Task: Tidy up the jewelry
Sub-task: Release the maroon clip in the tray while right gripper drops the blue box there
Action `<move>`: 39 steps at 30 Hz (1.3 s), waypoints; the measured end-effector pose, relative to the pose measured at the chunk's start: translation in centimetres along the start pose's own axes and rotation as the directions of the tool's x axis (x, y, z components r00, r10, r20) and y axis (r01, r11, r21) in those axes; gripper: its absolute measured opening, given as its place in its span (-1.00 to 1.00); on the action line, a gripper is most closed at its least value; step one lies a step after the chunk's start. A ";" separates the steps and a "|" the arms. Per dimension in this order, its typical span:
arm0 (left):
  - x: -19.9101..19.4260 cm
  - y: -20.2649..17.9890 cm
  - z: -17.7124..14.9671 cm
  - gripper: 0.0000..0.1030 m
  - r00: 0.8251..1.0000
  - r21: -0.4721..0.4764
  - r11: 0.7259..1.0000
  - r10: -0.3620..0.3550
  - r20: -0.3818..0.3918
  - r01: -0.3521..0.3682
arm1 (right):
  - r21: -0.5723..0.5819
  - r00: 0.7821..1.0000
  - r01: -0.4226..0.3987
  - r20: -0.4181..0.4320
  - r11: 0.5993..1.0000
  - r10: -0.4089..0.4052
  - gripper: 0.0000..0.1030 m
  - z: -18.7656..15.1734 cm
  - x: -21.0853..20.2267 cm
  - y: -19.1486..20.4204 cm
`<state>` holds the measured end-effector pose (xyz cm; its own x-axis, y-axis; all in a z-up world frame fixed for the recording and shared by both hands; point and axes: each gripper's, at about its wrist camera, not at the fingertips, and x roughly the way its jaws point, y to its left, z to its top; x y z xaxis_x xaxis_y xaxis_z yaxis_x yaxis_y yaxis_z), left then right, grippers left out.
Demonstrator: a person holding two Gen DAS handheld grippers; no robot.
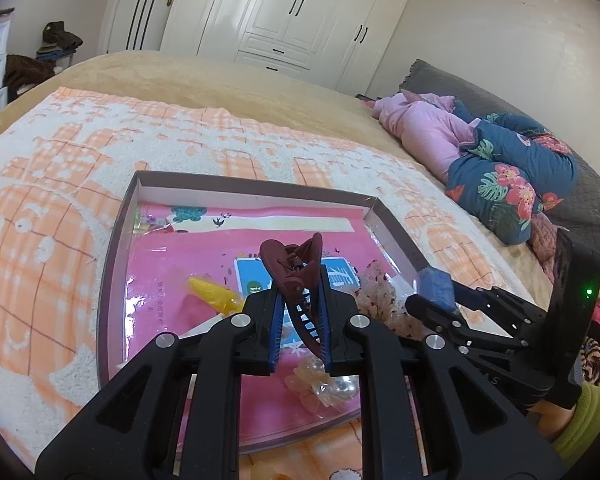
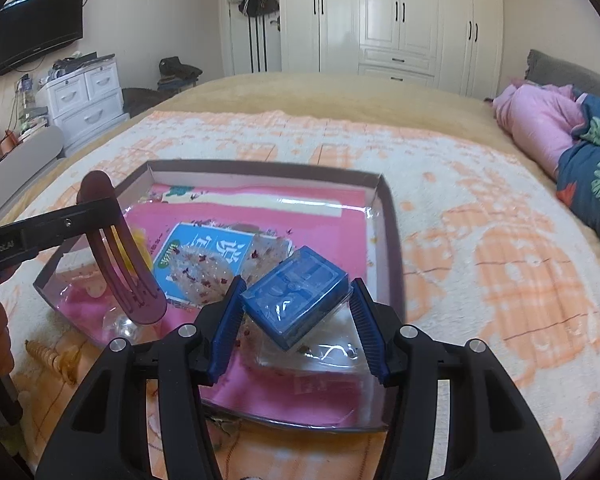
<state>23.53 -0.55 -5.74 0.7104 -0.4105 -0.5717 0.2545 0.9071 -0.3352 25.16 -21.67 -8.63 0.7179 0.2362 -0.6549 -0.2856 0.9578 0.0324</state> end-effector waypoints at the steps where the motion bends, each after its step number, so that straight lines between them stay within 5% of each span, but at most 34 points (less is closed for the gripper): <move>1: 0.1 0.1 -0.1 -0.84 1.000 -0.002 1.000 0.001 -0.002 -0.001 | 0.005 1.000 -0.006 -0.004 1.000 0.006 0.00 0.0 0.2 0.0; 10: 0.4 0.3 -0.4 -0.81 1.000 -0.003 1.000 0.000 -0.013 0.000 | 0.030 1.000 -0.022 0.019 0.999 0.022 0.19 -0.6 -0.8 -0.2; 18: -0.4 -0.4 -0.3 -0.18 1.000 0.019 1.000 0.003 0.012 -0.003 | 0.070 0.997 -0.028 0.068 0.997 0.023 0.39 -1.6 -3.6 -1.1; 23: -1.8 -0.9 -0.2 0.04 0.999 0.033 0.999 0.008 0.038 -0.009 | 0.076 0.996 -0.026 0.087 0.997 0.020 0.49 -2.3 -5.3 -1.3; 39: -6.2 -0.8 -2.7 0.23 0.996 0.076 0.994 0.073 0.044 -0.076 | 0.039 0.994 -0.058 0.093 0.998 0.054 0.52 -4.2 -7.9 -0.1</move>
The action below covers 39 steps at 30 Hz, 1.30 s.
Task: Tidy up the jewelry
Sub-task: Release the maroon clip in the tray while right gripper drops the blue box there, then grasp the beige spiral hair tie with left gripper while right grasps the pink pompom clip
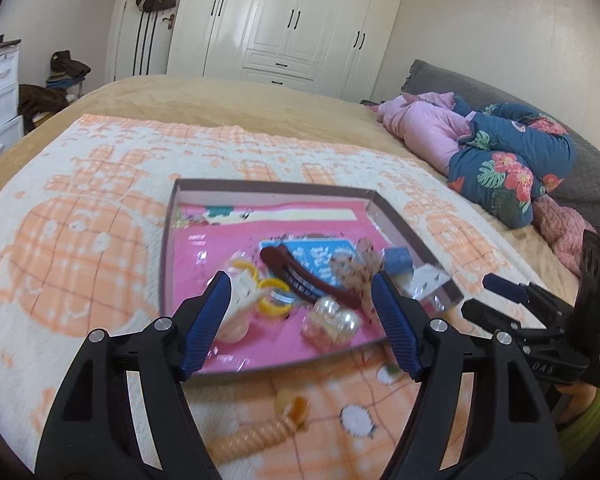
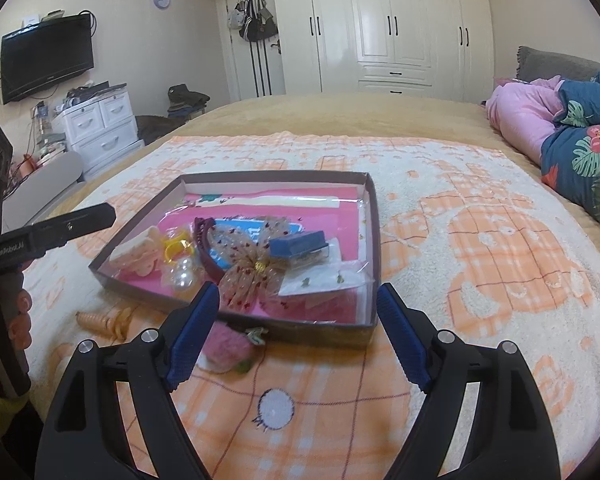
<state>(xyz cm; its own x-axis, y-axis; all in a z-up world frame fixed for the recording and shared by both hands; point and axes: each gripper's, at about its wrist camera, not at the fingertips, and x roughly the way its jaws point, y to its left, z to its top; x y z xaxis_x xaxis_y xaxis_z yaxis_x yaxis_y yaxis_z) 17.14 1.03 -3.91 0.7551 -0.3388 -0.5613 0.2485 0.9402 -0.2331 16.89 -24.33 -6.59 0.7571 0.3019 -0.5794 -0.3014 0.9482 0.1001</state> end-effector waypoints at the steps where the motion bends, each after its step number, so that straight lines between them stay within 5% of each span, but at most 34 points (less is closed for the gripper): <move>1: -0.2 0.1 -0.3 0.23 1.000 0.002 1.000 0.006 -0.004 -0.006 | -0.006 1.000 -0.002 -0.002 1.000 0.002 0.52 -0.1 0.0 0.3; 22: -2.3 2.4 -3.8 0.33 0.994 0.017 0.997 0.074 -0.081 -0.073 | -0.093 0.995 -0.084 -0.068 0.992 0.078 0.56 -2.0 1.0 5.0; 39: -0.2 2.7 -6.5 0.33 0.981 0.095 0.994 0.067 -0.180 -0.050 | -0.003 0.986 -0.062 -0.158 0.998 0.061 0.56 -3.3 4.5 4.5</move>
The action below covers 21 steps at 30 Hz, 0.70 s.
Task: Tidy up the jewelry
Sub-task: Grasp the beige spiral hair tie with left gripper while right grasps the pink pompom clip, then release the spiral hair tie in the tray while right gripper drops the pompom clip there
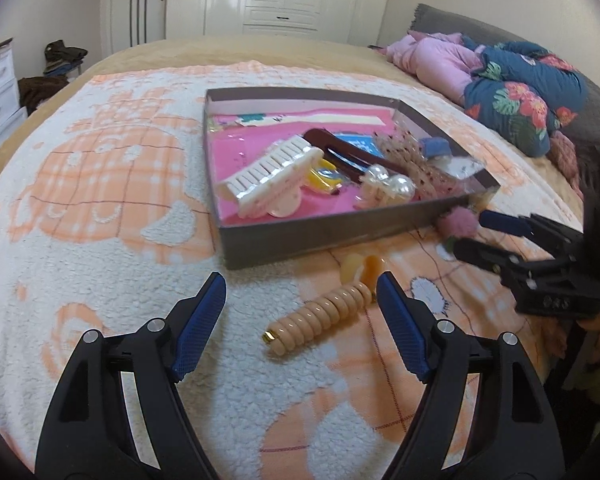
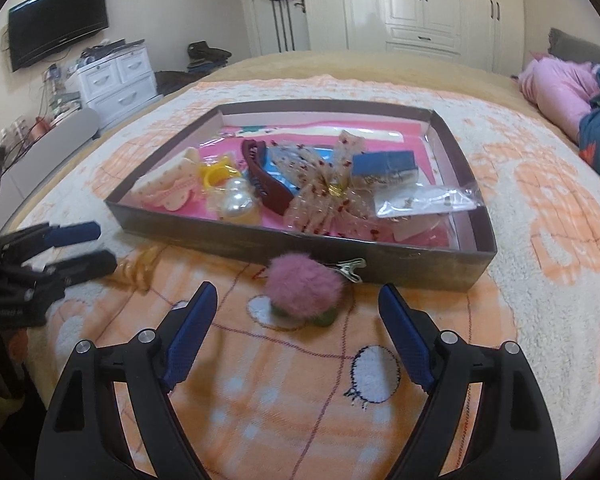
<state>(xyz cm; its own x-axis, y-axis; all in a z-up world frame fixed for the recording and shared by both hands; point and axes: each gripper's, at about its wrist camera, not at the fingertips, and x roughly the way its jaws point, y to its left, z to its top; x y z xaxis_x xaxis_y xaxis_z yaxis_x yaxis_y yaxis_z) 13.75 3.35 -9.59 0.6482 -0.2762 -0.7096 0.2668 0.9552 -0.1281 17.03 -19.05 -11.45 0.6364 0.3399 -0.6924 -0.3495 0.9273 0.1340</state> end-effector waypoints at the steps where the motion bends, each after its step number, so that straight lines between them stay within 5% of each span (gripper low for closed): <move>1: 0.1 -0.2 -0.1 0.33 1.000 0.006 1.000 -0.002 -0.004 0.002 | 0.013 1.000 0.003 -0.008 1.000 -0.003 0.56 0.1 0.3 -0.3; 8: 1.0 -1.0 -0.7 0.29 0.999 0.043 0.999 -0.016 -0.048 0.018 | 0.087 0.999 -0.001 -0.045 0.996 0.005 0.35 0.6 1.6 -1.3; 10: 1.2 -1.4 -0.8 0.19 0.998 0.060 0.998 -0.013 -0.053 0.016 | 0.082 0.999 0.002 -0.047 0.997 0.002 0.11 0.4 1.6 -1.3; 15: 1.4 -2.4 -1.0 -0.36 0.998 0.109 0.994 -0.004 -0.068 0.011 | 0.047 0.999 -0.027 -0.040 0.999 0.028 -0.36 0.2 1.2 -1.1; 21: 1.7 -4.1 -1.6 -0.79 0.996 0.161 0.986 -0.029 -0.089 0.043 | 0.046 0.998 -0.046 -0.030 0.998 0.047 -0.41 -0.2 0.5 -1.2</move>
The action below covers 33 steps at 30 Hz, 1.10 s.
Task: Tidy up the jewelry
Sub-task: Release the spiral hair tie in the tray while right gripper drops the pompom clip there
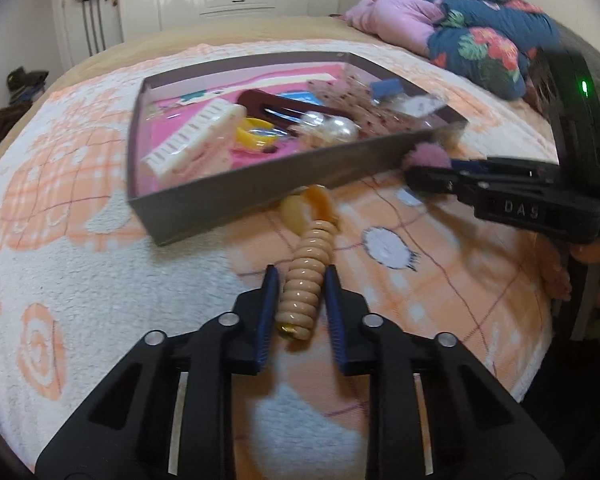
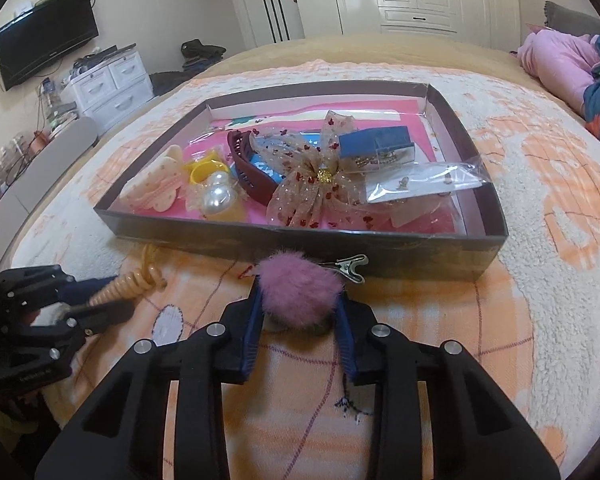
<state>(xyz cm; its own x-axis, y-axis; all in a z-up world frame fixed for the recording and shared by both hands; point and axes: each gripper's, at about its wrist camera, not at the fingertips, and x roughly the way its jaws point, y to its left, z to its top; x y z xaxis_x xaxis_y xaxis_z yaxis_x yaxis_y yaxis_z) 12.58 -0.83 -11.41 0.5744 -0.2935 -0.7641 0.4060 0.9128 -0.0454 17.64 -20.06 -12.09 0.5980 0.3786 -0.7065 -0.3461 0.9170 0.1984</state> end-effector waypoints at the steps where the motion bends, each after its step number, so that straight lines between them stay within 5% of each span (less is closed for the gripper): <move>1: 0.0 -0.4 0.0 -0.79 1.000 0.008 1.000 -0.002 0.002 0.002 | -0.002 1.000 -0.005 0.003 1.000 0.005 -0.41 -0.2 -0.3 0.0; 15: -2.6 -2.9 1.7 -0.79 0.989 0.002 0.996 -0.090 0.114 0.090 | -0.015 0.996 0.013 0.085 1.000 -0.011 -0.41 -1.4 -5.5 -1.0; 33: -1.5 0.8 8.0 -0.79 0.979 -0.146 0.988 -0.007 0.206 0.038 | -0.079 0.983 0.069 0.176 0.994 -0.054 -0.41 3.3 -4.9 -0.2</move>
<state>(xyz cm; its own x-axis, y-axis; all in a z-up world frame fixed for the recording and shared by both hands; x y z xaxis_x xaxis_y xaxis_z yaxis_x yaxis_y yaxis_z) 17.73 -1.96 -5.15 0.7057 -0.3521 -0.6148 0.3190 0.9327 -0.1680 17.21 -21.72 -6.44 0.7338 0.3443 -0.5856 -0.3599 0.9282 0.0947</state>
